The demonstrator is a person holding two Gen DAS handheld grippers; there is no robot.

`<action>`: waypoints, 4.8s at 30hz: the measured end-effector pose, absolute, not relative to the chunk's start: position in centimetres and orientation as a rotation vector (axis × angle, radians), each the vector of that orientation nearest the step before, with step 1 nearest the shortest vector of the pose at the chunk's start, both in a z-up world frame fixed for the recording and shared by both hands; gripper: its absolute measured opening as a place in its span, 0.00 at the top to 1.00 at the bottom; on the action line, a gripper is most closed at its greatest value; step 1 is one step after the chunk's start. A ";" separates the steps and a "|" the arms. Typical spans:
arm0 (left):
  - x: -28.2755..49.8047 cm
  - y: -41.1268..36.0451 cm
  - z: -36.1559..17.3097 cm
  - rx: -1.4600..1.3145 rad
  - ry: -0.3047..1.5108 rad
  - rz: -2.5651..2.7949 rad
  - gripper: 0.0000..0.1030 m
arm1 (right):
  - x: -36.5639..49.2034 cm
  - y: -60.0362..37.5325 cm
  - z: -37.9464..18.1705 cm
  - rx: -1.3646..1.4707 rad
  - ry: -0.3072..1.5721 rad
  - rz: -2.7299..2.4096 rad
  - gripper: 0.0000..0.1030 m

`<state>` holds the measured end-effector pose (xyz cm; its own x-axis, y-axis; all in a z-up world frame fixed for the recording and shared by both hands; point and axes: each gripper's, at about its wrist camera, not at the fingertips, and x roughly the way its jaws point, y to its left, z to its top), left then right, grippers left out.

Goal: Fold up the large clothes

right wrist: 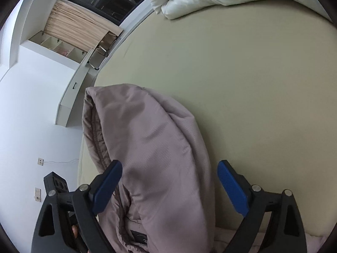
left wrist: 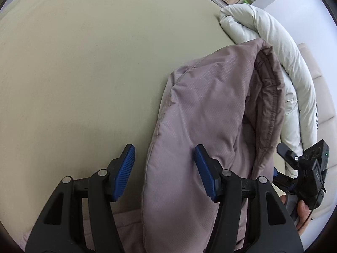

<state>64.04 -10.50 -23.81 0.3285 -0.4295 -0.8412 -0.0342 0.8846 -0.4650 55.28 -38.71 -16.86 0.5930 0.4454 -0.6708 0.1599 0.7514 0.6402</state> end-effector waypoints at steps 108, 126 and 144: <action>20.1 -5.8 -17.4 -0.212 1.006 -0.399 0.94 | 8.4 -31.3 -8.5 0.190 0.672 0.265 0.00; -6.5 9.9 -25.2 -0.516 1.243 -0.244 0.10 | -12.0 -43.9 -20.5 0.561 1.130 0.099 0.10; -7.5 9.8 -27.2 -0.629 1.294 -0.359 0.00 | -13.5 -44.4 -24.6 0.740 1.111 0.394 0.52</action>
<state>-7.45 9.78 -27.23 0.2523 -0.5787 -0.7755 -0.0970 0.7823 -0.6153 -13.47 -44.45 -24.55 0.4106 0.6272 -0.6618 0.0701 0.7019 0.7088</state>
